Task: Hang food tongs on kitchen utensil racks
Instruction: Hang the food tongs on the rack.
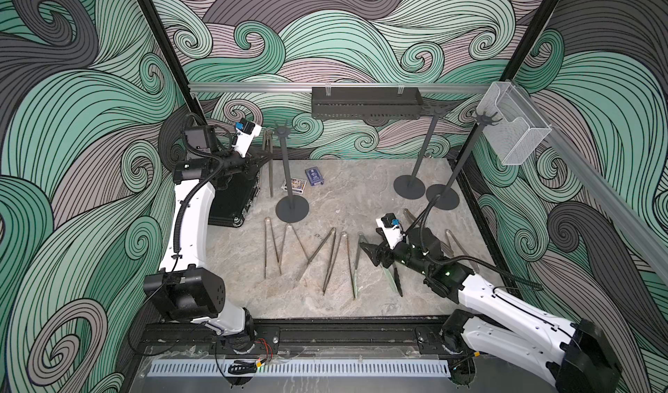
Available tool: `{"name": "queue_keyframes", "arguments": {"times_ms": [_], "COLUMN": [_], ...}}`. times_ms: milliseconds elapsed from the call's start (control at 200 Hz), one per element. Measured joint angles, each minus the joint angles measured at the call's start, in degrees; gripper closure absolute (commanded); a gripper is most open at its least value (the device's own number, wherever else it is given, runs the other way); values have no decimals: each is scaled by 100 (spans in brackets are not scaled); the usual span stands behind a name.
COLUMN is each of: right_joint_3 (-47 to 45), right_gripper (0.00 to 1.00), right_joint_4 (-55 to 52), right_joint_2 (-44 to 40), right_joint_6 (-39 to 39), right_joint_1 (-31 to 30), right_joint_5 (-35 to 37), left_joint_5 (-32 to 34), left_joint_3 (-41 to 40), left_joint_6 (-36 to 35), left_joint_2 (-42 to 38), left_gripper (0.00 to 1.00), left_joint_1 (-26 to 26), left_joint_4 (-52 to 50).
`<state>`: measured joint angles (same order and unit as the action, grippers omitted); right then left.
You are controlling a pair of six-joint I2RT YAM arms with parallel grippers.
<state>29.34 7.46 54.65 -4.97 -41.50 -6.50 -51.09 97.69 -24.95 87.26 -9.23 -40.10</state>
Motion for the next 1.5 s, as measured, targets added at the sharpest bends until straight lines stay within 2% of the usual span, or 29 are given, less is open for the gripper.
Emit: {"name": "queue_keyframes", "arguments": {"times_ms": [550,1501], "right_joint_3": [63,96], "right_gripper": [19,19], "right_joint_4": [-7,-92], "right_joint_2": [83,212], "right_joint_6": [2,7], "right_joint_1": [0,0], "right_joint_5": [-20,-20], "left_joint_5": [-153,-868], "left_joint_3": [199,656], "left_joint_6": [0,-13], "left_joint_2": [22,942], "left_gripper": [100,100], "left_joint_1": [-166,-179], "left_joint_4": [-74,-297]}}
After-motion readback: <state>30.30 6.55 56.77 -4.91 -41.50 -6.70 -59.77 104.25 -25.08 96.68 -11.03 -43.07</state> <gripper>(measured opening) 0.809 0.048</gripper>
